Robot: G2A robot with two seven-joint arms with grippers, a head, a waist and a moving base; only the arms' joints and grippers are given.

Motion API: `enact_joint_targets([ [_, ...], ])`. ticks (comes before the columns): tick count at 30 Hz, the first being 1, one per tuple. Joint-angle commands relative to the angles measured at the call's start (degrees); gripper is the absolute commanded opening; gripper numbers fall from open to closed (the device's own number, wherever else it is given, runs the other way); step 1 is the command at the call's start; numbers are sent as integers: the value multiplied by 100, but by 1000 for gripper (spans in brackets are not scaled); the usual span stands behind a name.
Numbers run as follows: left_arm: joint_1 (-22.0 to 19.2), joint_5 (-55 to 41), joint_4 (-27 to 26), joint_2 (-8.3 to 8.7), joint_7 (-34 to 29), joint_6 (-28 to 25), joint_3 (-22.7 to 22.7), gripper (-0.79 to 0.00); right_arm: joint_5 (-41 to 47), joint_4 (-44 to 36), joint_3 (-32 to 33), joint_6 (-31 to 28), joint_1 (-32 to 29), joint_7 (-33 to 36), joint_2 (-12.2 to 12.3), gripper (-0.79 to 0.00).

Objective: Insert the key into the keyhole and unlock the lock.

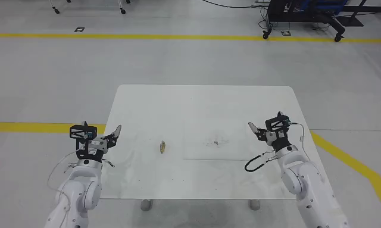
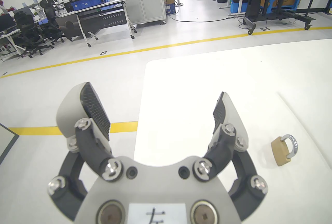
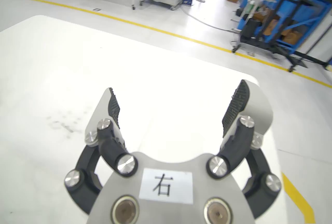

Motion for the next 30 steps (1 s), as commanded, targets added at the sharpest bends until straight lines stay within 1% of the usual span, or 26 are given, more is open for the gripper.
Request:
enact_joint_targets([
  [1,0,0,0,0,0,0,0,0,-52,108,-245,-316,163,84,-13,0],
  [5,0,0,0,0,0,0,0,0,-49,336,-667,-800,488,406,-44,0],
  [7,0,0,0,0,0,0,0,0,-56,331,-807,-769,590,581,-64,0],
  [15,0,0,0,0,0,0,0,0,-56,331,-807,-769,590,581,-64,0],
  [16,0,0,0,0,0,0,0,0,-18,351,-841,-874,586,576,-64,0],
  [17,0,0,0,0,0,0,0,0,92,441,-905,-1175,635,550,-64,0],
  [18,0,0,0,0,0,0,0,0,312,623,-971,-1676,737,550,-59,0],
  [19,0,0,0,0,0,0,0,0,364,862,-1013,-2293,921,708,-35,0],
  [22,0,0,0,0,0,0,0,0,321,1481,-1142,-3558,1472,921,10,0],
  [24,0,0,0,0,0,0,0,0,155,1782,-1245,-4080,1758,961,30,0],
  [25,0,0,0,0,0,0,0,0,27,1898,-1278,-4202,1880,947,37,0],
  [26,0,0,0,0,0,0,0,0,-176,1955,-1304,-4150,1965,925,43,0],
  [27,0,0,0,0,0,0,0,0,-387,1944,-1391,-4217,2007,865,46,0],
  [29,0,0,0,0,0,0,0,0,-578,2020,-1462,-4334,2056,617,57,0],
  [30,0,0,0,0,0,0,0,0,-684,2057,-1504,-4376,2088,565,62,-68],
])
